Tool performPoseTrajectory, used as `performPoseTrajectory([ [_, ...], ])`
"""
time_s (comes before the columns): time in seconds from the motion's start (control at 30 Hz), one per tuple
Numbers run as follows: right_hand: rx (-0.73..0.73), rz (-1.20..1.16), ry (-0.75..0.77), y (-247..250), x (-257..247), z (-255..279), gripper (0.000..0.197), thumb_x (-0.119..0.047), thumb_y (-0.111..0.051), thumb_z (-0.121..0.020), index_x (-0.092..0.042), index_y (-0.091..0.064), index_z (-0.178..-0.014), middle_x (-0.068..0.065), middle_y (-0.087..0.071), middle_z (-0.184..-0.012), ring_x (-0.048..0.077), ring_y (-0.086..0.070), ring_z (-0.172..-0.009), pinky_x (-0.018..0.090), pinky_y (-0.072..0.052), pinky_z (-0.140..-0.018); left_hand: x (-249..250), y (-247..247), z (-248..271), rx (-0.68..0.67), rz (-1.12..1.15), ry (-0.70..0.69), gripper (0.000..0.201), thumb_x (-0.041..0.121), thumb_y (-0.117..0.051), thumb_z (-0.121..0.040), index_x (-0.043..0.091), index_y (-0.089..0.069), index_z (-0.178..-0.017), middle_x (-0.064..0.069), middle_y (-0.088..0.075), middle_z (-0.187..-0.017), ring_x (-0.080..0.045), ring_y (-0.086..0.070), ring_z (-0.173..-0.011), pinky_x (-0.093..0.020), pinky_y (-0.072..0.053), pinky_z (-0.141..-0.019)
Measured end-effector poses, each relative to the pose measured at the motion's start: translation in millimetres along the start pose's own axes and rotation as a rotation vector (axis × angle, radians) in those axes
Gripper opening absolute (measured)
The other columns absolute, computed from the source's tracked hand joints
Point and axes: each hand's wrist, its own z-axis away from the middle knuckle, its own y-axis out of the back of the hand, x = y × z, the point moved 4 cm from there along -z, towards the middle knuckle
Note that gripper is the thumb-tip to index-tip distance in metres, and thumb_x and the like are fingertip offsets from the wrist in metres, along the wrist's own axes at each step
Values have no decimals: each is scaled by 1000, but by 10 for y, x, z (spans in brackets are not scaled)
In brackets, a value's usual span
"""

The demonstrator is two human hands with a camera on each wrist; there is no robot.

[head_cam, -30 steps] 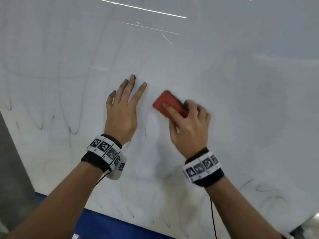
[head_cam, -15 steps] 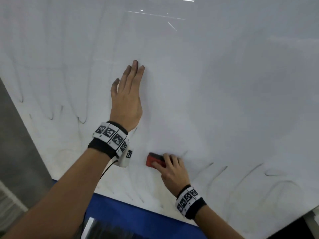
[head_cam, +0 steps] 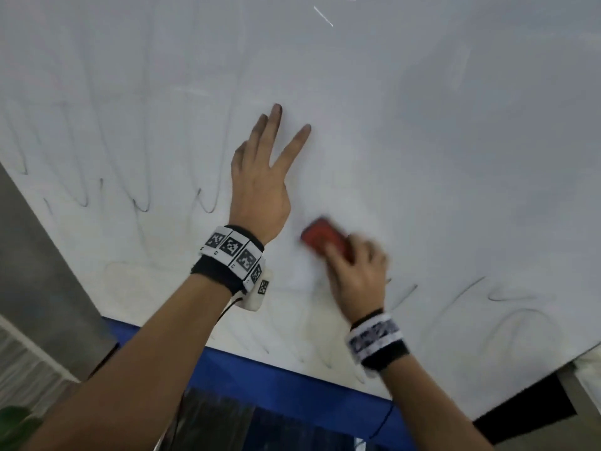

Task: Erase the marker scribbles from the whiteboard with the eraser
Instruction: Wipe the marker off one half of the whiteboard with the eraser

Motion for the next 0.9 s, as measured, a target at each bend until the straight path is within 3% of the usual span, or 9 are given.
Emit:
performPoseTrajectory([
  [0.1, -341, 42, 153, -354, -162, 914, 72, 2, -82, -61, -34, -66, -121, 10, -47, -125, 33, -53, -95, 44, -50, -77, 27, -25, 9, 12, 0, 27, 90, -11, -44, -81, 34, -30, -157, -7, -16, -169, -26, -17, -156, -46, -30, -118],
  [0.17, -383, 30, 151, -290, -141, 945, 75, 4, -81, -56, -34, -68, -118, 8, -47, -123, 32, -50, -97, 43, -51, -76, 35, -22, -1, 23, -1, 28, 84, -9, -45, -85, 33, -32, -157, -7, -18, -169, -27, -19, -156, -45, -29, -118],
  [0.37, 64, 65, -206, 536, 407, -146, 43, -9, -73, -87, -30, -69, -124, 17, -57, -126, 40, -50, -108, 48, -40, -86, 57, -52, 17, 37, 20, 41, 60, 13, -47, -100, 30, -36, -156, -10, -19, -168, -30, -21, -155, -49, -31, -118],
  [0.47, 232, -30, -371, 671, 549, -306, 37, -17, -68, -94, -28, -66, -128, 19, -54, -129, 43, -49, -111, 47, -37, -92, 118, -68, 36, 41, 86, 86, 54, 25, -48, -102, 28, -37, -155, -10, -19, -168, -30, -18, -156, -52, -29, -119],
  [0.53, 198, -11, -285, 407, 371, -96, 39, -10, -70, -90, -28, -69, -126, 18, -54, -129, 43, -50, -111, 48, -39, -90, 141, -86, 42, 37, 84, 107, 55, 28, -48, -102, 27, -36, -156, -11, -17, -168, -30, -17, -156, -54, -29, -120],
  [0.63, -177, 26, 85, -202, 35, 677, 62, 3, -75, -72, -33, -70, -122, 11, -50, -130, 37, -49, -110, 46, -42, -86, 188, -105, 60, -11, 29, 131, 62, 30, -51, -100, 25, -30, -158, -13, -13, -169, -32, -14, -157, -57, -29, -119],
  [0.7, -372, 20, 189, -336, -27, 1014, 67, 0, -78, -63, -35, -68, -119, 8, -49, -129, 34, -50, -109, 45, -48, -83, 259, -80, 86, -47, 34, 146, 67, 29, -54, -97, 23, -29, -159, -15, -11, -169, -34, -13, -156, -58, -30, -119],
  [0.8, -366, 31, 211, -157, 63, 872, 59, -2, -69, -67, -34, -67, -117, 10, -50, -125, 33, -49, -106, 44, -50, -81, 529, 12, 53, -38, 87, 15, 64, 23, -57, -93, 23, -38, -155, -13, -19, -167, -33, -19, -155, -54, -31, -118],
  [0.9, -194, 70, 81, 256, 429, 476, 57, 1, -66, -74, -33, -69, -120, 14, -51, -127, 36, -48, -109, 47, -41, -85, 897, 20, 33, -34, 103, -160, 61, 21, -57, -95, 23, -42, -153, -12, -23, -166, -30, -21, -155, -48, -31, -118],
])
